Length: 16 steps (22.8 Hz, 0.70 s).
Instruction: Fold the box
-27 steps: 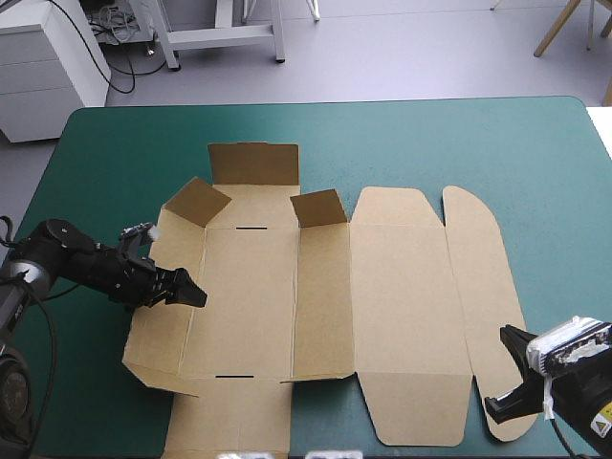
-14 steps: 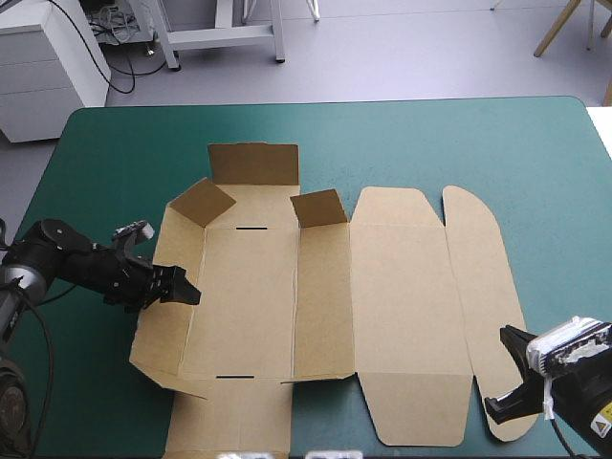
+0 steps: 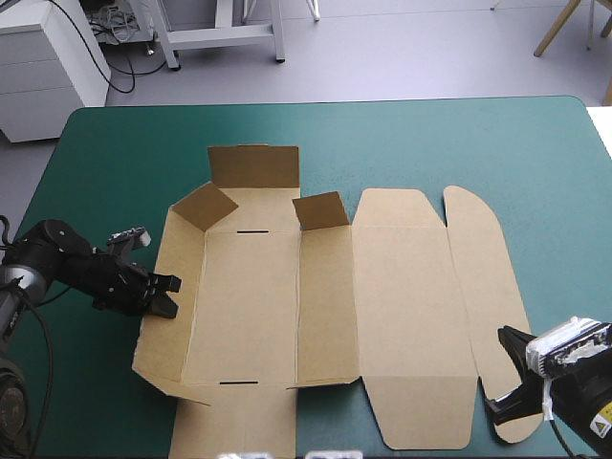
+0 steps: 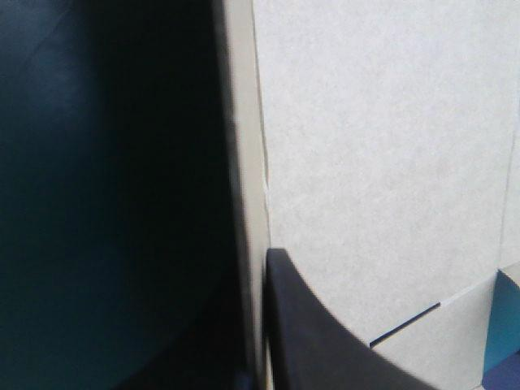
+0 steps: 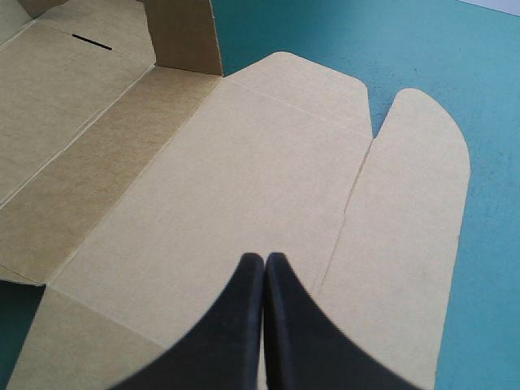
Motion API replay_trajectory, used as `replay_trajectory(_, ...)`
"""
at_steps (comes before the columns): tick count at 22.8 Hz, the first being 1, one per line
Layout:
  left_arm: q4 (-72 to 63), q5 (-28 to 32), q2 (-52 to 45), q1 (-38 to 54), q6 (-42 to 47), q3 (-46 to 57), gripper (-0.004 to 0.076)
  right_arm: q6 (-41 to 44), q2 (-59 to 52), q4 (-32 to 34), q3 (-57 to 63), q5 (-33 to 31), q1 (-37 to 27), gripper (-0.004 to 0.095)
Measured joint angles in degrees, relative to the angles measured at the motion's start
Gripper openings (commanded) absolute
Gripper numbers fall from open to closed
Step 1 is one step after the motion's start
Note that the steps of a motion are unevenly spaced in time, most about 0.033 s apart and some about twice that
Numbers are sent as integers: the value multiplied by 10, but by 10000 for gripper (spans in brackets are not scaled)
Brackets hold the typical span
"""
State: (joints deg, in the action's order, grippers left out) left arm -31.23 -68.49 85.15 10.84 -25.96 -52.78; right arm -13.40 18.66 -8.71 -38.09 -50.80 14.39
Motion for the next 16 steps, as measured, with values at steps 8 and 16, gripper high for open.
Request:
replay_trajectory(8, 111, -11, 2, -35, 30, -40, -10, -1, 0, -4, 0, 0, 0, -19)
replay_trajectory(16, 297, -17, 109, -205, 107, -265, -10, -1, 0, -4, 0, -2, 0, -19)
